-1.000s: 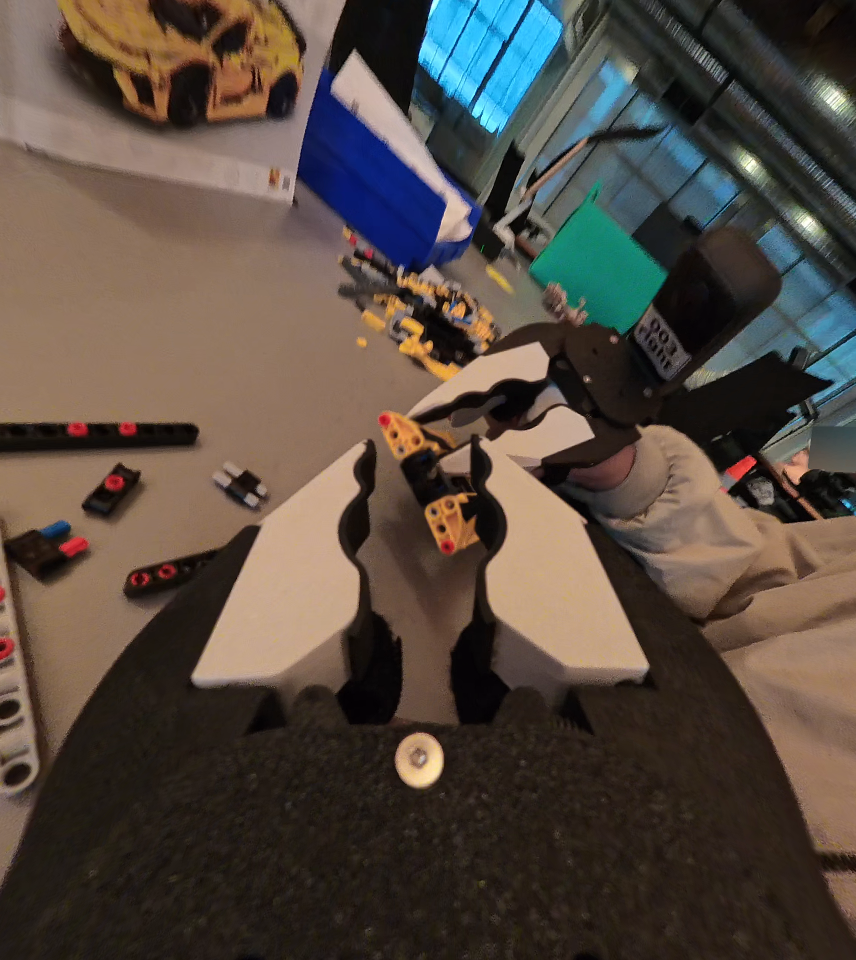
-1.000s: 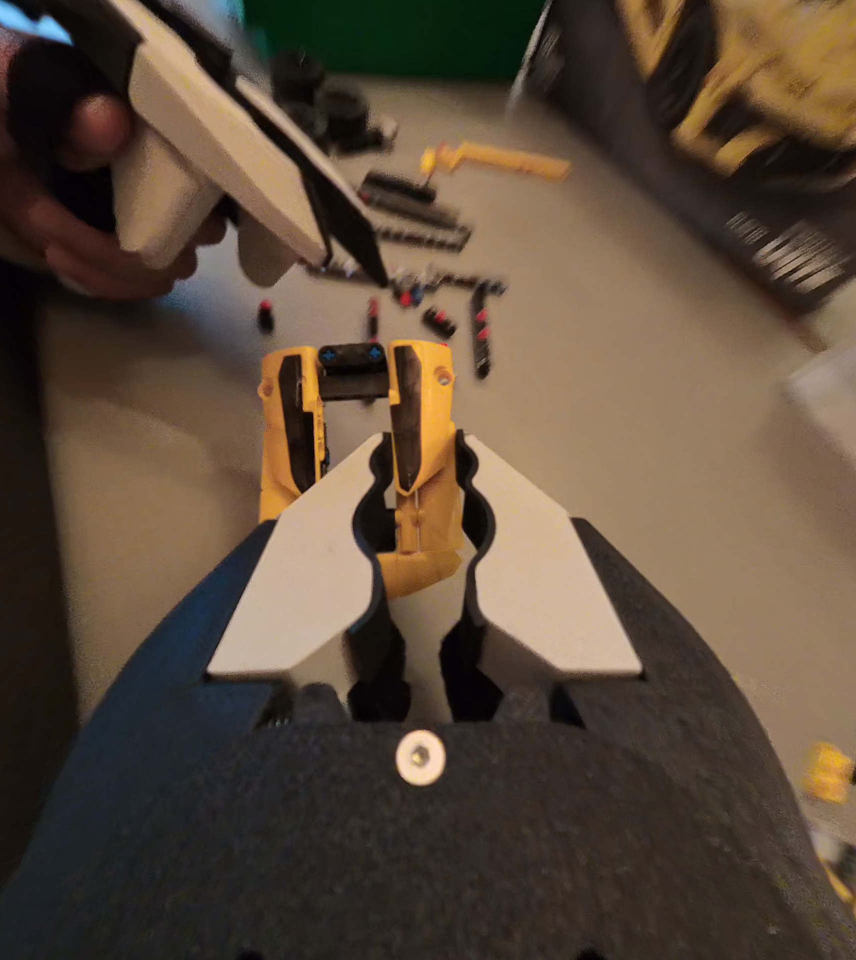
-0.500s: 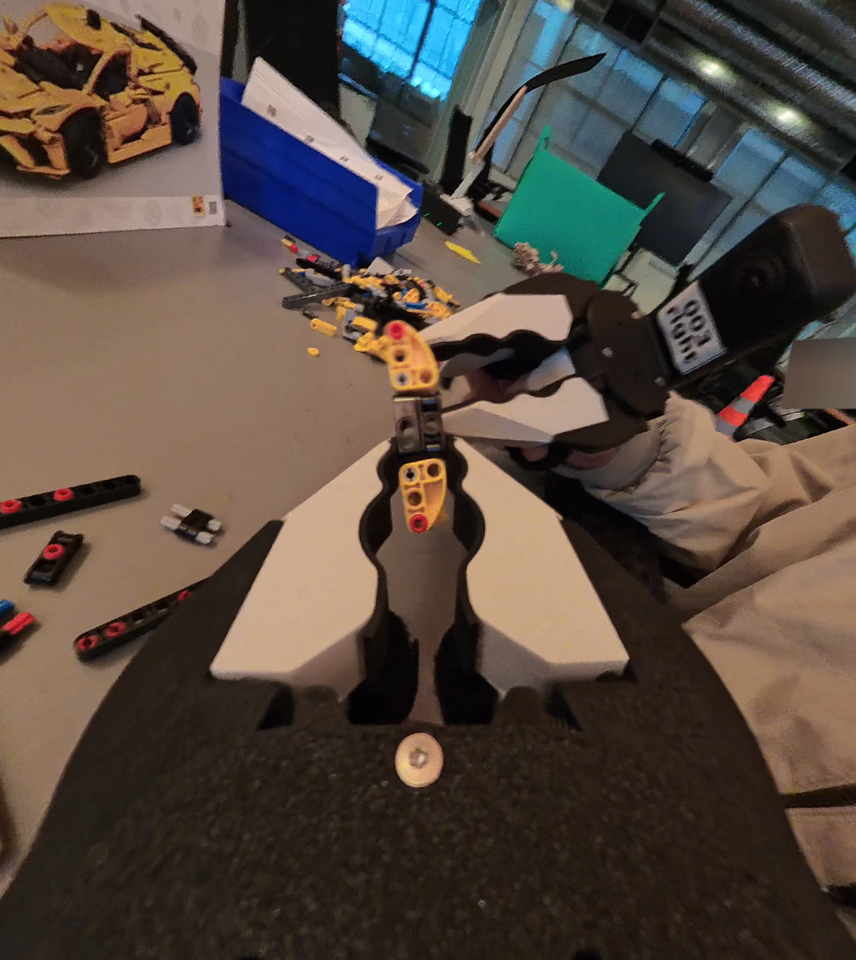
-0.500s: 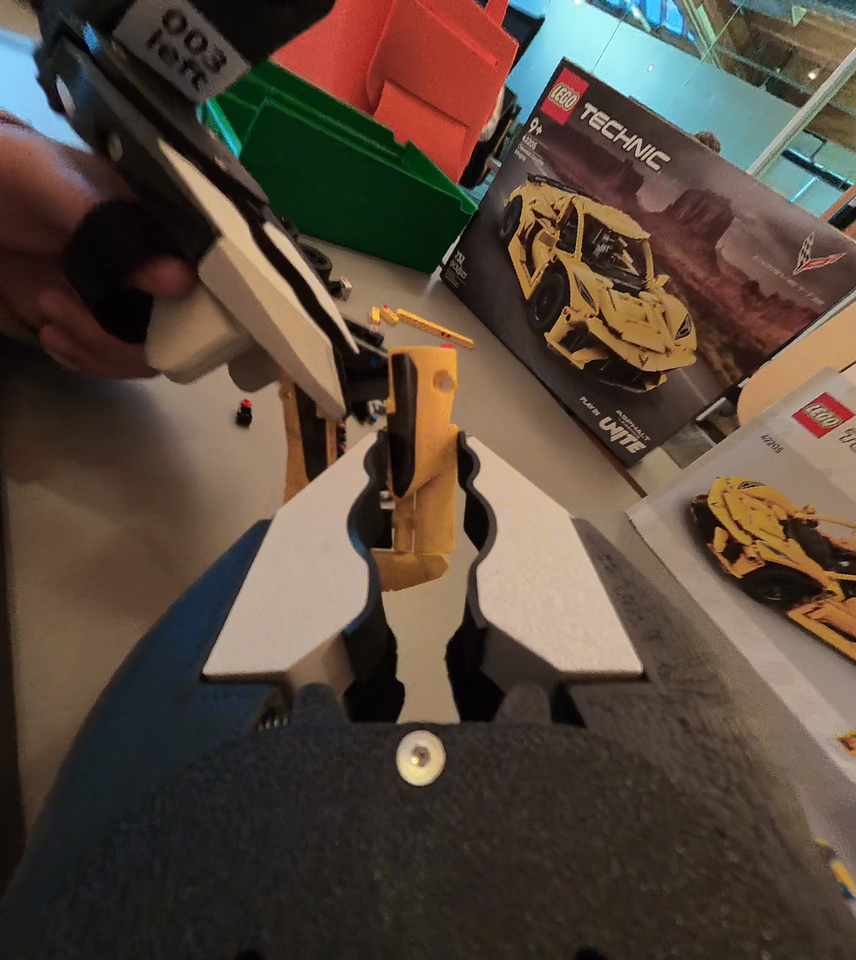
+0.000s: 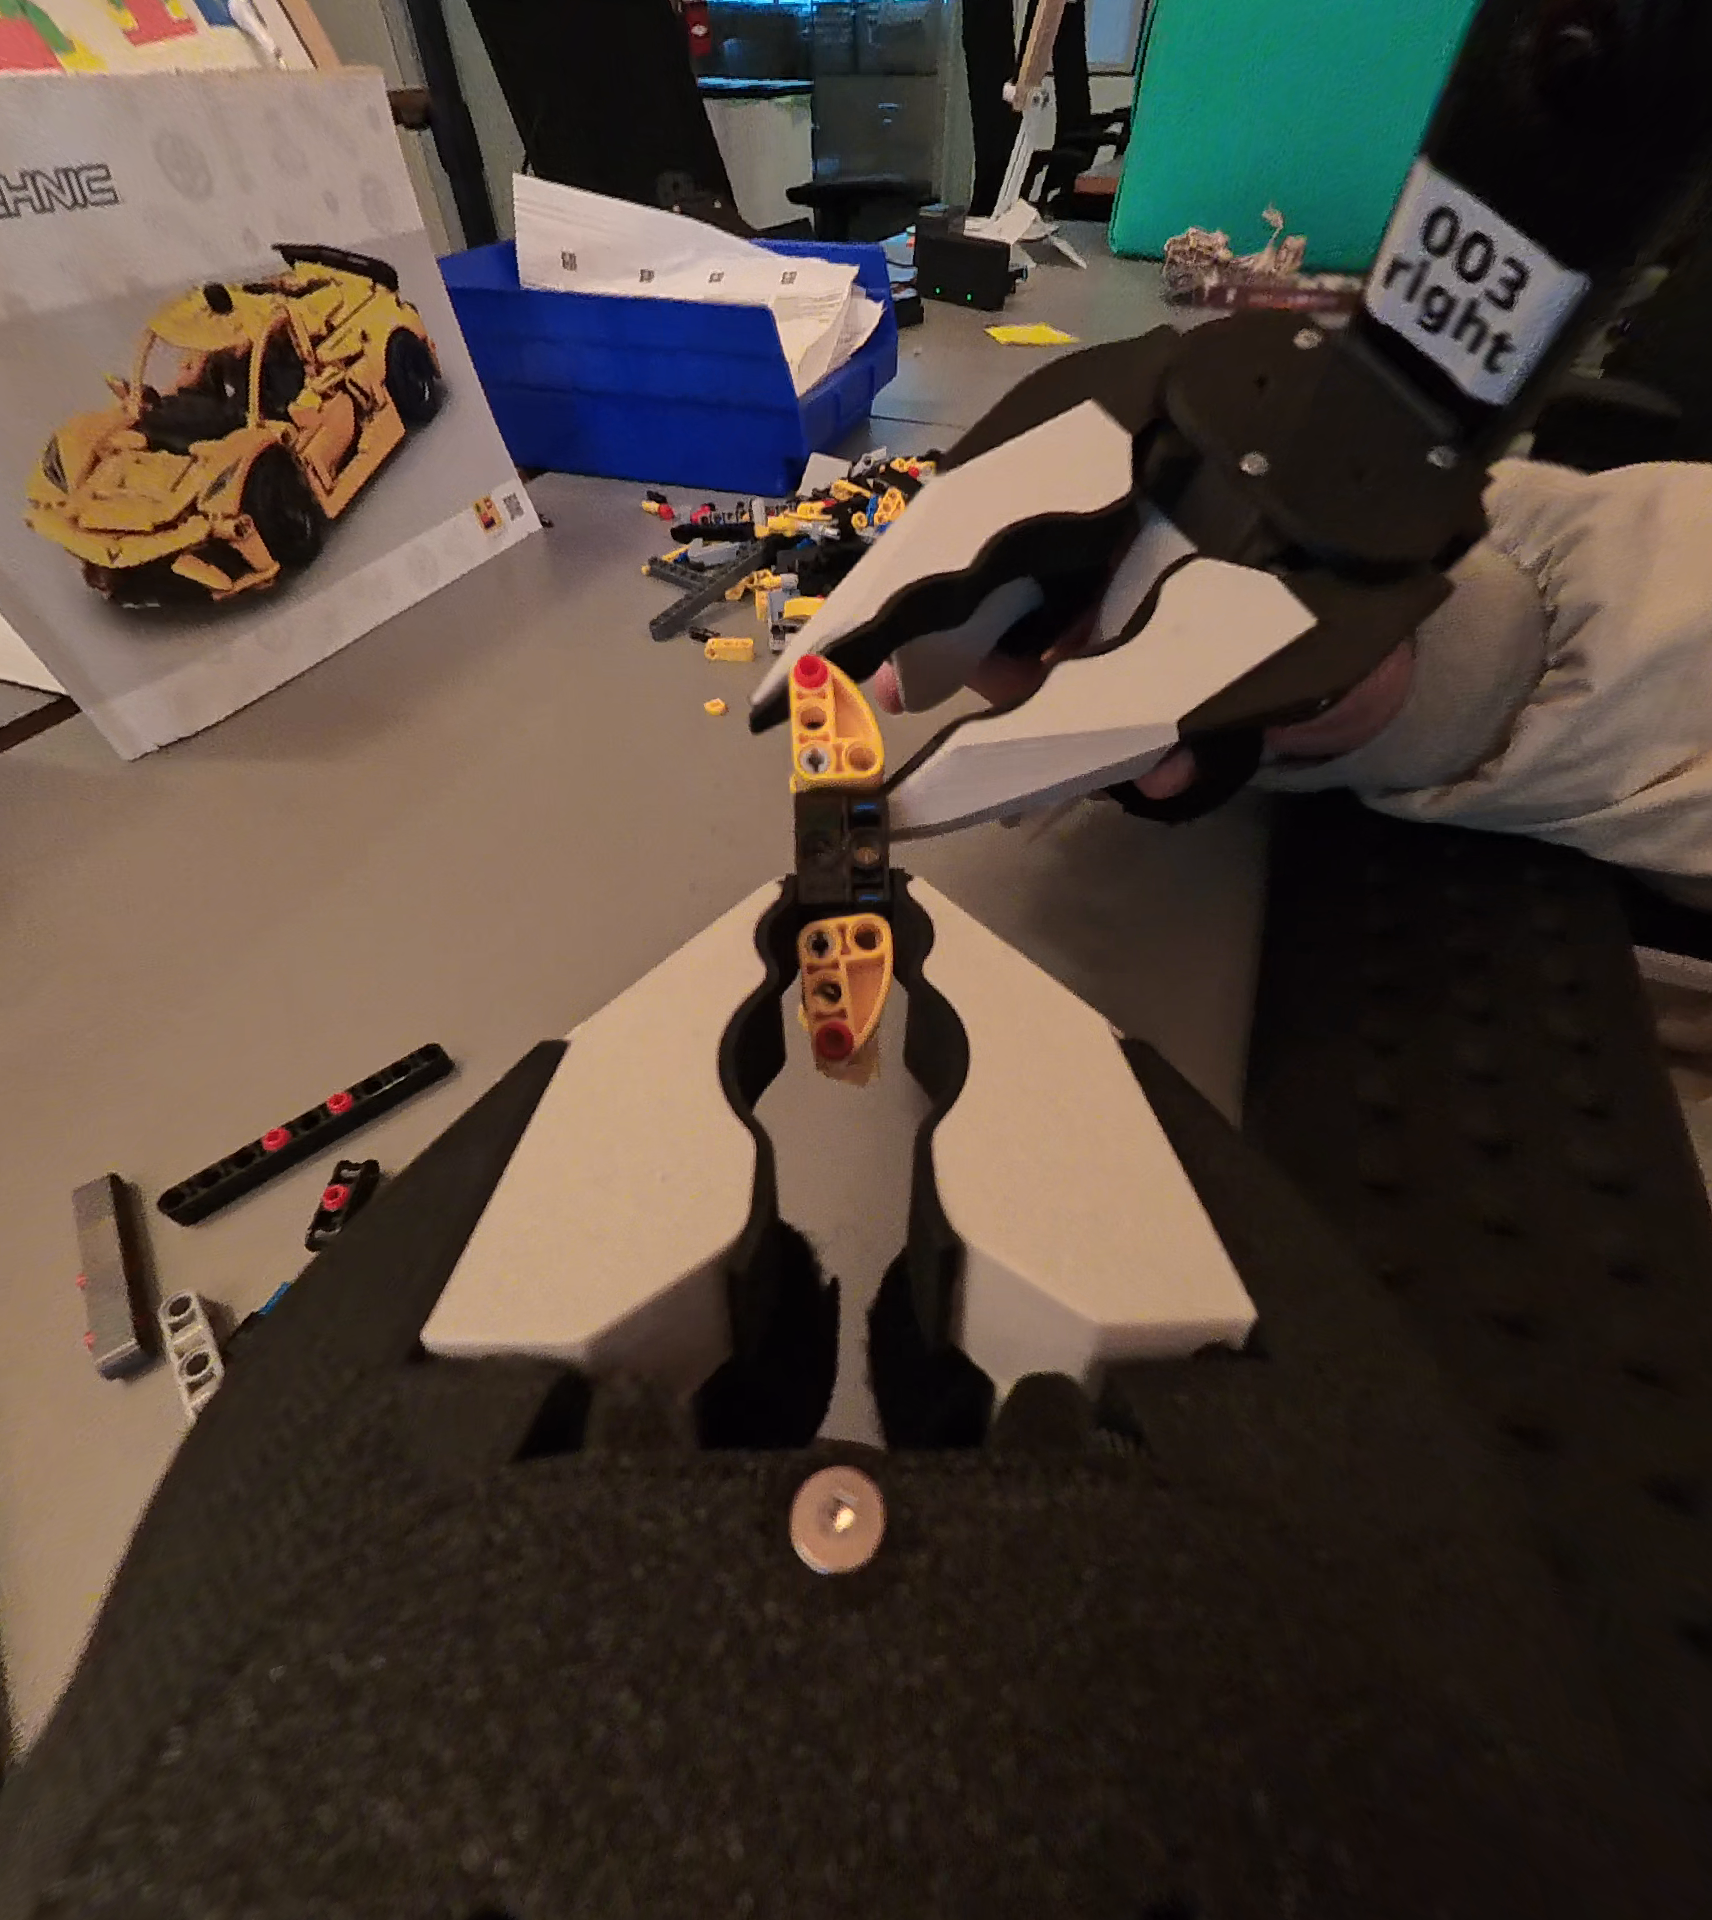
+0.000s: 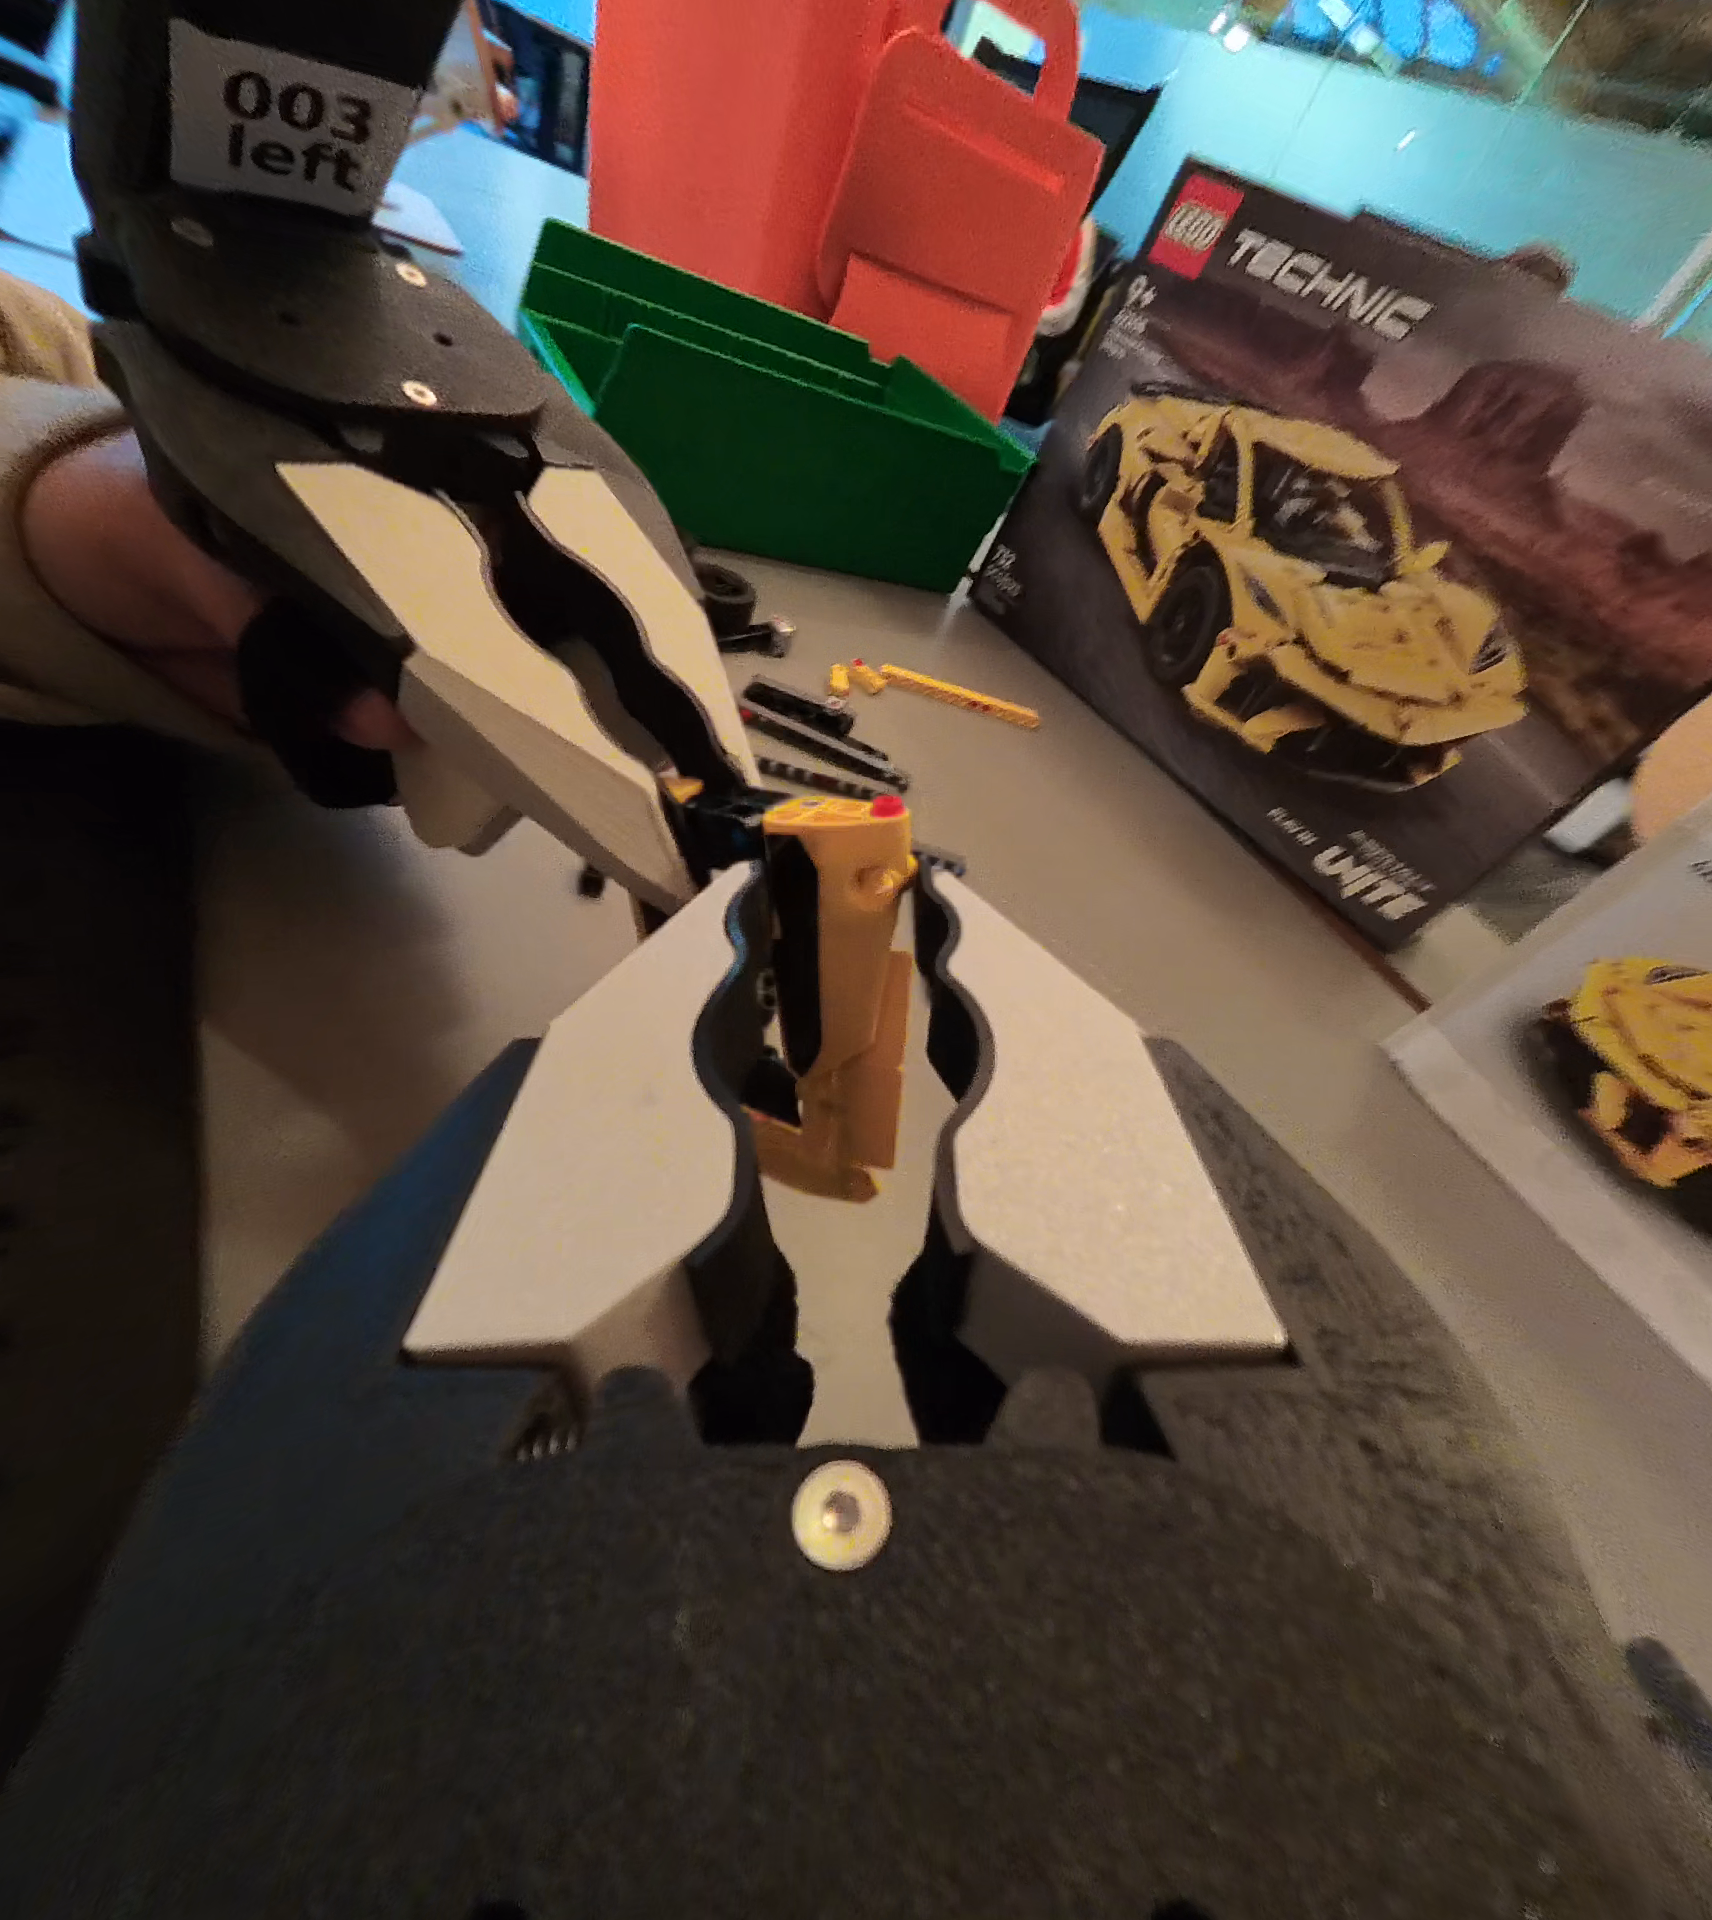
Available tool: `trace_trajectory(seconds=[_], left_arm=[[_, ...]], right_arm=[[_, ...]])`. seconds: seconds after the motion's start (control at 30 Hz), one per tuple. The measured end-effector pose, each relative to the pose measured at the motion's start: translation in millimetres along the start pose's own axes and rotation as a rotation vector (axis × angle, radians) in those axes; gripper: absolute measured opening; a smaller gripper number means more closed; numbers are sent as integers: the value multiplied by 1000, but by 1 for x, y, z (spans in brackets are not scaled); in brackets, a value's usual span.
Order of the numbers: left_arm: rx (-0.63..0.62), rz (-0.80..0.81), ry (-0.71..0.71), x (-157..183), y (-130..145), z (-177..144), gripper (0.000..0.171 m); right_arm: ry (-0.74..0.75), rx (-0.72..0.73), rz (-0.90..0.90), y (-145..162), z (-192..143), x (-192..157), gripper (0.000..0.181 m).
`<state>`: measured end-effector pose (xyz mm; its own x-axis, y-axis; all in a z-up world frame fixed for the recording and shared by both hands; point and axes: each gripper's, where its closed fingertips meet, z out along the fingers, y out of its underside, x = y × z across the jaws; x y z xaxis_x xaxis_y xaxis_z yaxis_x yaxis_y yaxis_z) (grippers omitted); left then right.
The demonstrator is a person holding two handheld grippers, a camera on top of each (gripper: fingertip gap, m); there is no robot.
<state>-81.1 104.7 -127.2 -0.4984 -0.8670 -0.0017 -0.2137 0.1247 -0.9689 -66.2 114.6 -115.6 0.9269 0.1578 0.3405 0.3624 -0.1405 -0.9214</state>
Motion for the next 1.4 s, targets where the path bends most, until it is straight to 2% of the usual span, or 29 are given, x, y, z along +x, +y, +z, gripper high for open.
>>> trace_trajectory(seconds=[0.07,0.27,0.5,0.63,0.73,0.83,0.9,0.93,1.07,1.17,1.27,1.4], left_arm=[[33,12,6,1,-6,-4,17],[63,17,14,2,-12,-6,17],[113,-73,68,4,-15,-9,17],[120,-69,79,5,-18,-10,16],[170,-122,191,15,-26,-19,16],[231,-210,360,32,-36,-30,16],[271,-259,418,34,-42,-36,15],[278,-275,421,32,-43,-37,15],[260,-274,367,22,-39,-34,15],[236,-307,372,21,-34,-31,15],[243,-341,425,25,-36,-33,15],[251,-387,485,29,-38,-35,16]], right_arm=[[-65,4,95,-2,-1,-1,26],[-105,25,199,-5,-2,0,26],[-87,62,208,-7,-9,8,26],[-115,84,265,-9,-10,8,26],[-240,149,378,-21,-17,0,26],[-482,235,598,-36,-32,-13,24],[-631,304,710,-50,-46,-17,12],[-645,289,748,-49,-45,-18,12],[-509,270,659,-41,-35,-11,16],[-510,260,670,-40,-34,-12,27],[-588,252,734,-41,-38,-17,14],[-733,225,850,-43,-44,-27,12]])
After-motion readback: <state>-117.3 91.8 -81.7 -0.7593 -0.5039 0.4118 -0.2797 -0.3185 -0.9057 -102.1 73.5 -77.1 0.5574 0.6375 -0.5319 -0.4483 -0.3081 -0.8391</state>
